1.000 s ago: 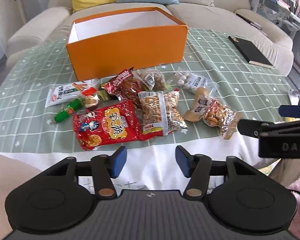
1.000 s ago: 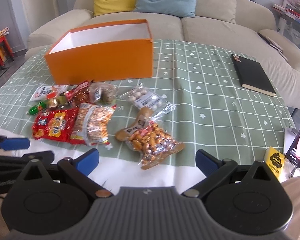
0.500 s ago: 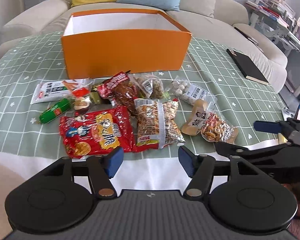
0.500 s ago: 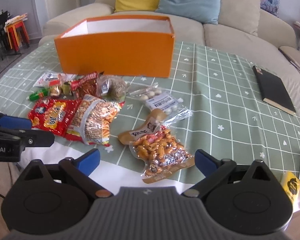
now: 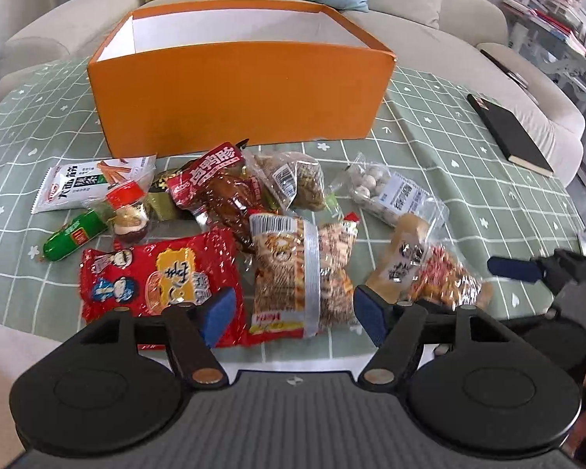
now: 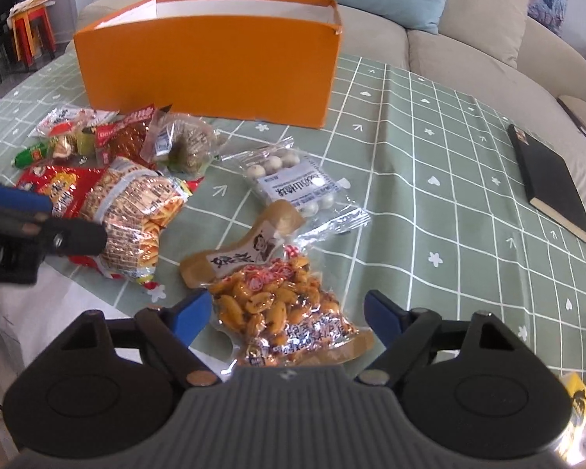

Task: Organize snacks
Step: 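Grasp the peanut bag with the left tool while the right tool grasps the spicy peanut pouch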

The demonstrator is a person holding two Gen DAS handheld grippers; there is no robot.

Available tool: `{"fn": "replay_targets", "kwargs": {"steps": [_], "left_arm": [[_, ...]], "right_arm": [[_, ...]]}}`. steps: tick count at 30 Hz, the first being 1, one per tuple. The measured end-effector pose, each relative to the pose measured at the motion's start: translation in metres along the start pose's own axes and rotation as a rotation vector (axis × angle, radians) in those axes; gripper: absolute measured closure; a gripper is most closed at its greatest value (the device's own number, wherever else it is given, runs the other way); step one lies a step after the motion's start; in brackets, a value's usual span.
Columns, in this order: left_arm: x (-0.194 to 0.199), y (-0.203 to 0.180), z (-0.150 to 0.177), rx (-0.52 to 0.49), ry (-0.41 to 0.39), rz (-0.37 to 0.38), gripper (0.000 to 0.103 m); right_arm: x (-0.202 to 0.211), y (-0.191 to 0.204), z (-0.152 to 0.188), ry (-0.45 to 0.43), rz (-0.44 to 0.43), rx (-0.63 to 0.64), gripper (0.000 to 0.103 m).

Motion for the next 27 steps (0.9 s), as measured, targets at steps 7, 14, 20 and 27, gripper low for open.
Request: {"fn": "replay_targets", "kwargs": {"steps": [7,14,20,27], "left_arm": [[-0.017,-0.012,-0.006,-0.016,0.027,-0.039,0.021],[-0.034,-0.014,-0.004,-0.023,0.069,-0.075,0.020],[-0.038,-0.023,-0.003,-0.082,0.053,-0.075,0.024],[-0.036,-0.028,0.000,-0.104,0.044,-0.051,0.046]], "right_arm": [[-0.008,-0.004,0.000,-0.015,-0.032,-0.031,0.022],[-0.012,-0.003,0.001,-0.025,-0.072,-0.045,0.020],[-0.014,-0.004,0.003,-0.027,-0.089,-0.059,0.020],[-0.010,0.001,0.004,-0.042,-0.083,-0.029,0.028]]}}
Point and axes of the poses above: each gripper's, at about its wrist camera, not at the fingertips, and x roughly against the way its jaws point, y to its left, z to its underside, the point moved 6 cm from there along -x, roughly the way its jaws point, and after that the axes turned 12 degrees about -z, right-handed, at the moved point
